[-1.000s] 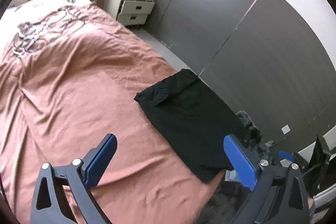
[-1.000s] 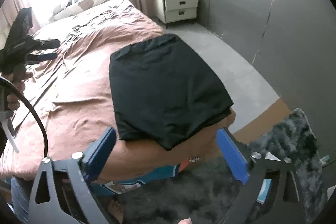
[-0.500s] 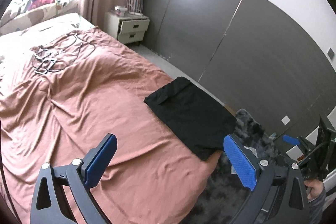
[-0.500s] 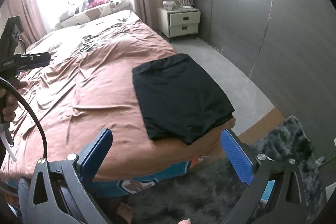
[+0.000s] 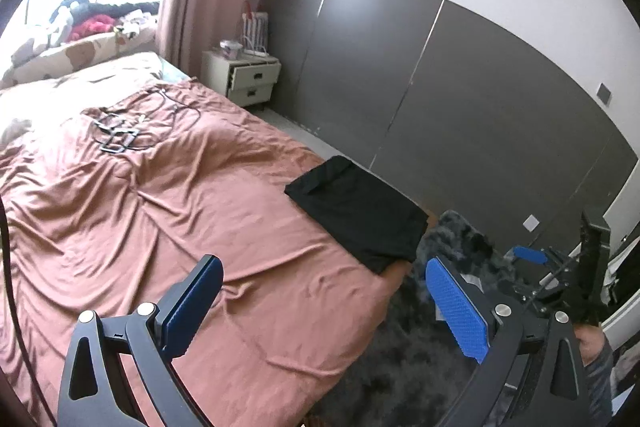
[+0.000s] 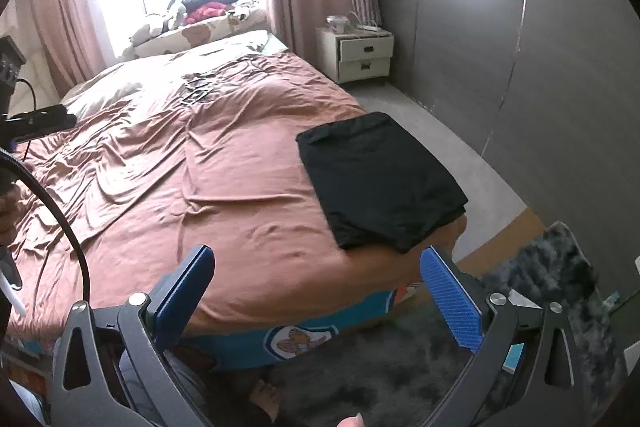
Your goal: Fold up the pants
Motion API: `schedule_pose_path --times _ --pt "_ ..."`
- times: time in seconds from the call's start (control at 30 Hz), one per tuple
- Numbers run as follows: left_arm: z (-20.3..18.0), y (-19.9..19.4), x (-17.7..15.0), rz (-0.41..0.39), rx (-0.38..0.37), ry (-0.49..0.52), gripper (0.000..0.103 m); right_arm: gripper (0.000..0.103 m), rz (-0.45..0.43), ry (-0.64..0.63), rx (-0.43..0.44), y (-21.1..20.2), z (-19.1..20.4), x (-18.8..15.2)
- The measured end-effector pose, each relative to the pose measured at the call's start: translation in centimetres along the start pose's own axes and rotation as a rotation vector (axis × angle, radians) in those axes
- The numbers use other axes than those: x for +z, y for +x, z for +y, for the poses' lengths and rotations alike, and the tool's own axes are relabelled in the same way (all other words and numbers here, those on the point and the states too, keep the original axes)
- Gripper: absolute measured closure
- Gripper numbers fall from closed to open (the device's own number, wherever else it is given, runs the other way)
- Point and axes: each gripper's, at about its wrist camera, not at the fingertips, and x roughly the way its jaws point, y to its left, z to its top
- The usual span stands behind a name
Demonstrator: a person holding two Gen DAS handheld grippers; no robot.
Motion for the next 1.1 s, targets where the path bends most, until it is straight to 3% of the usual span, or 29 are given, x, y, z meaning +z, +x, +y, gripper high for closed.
schedule_pose_path --times 0.57,1.1 --pt "0.7 -9.8 -6.3 -0.109 0.103 -0.017 0.001 0.000 -0.097 -0.024 0.004 -3.4 5.4 -3.8" --pt "-2.9 -16.1 -13.8 -0.194 0.137 -0.022 0.001 0.000 -0.174 -0.030 0.055 -7.0 7.5 -9.3"
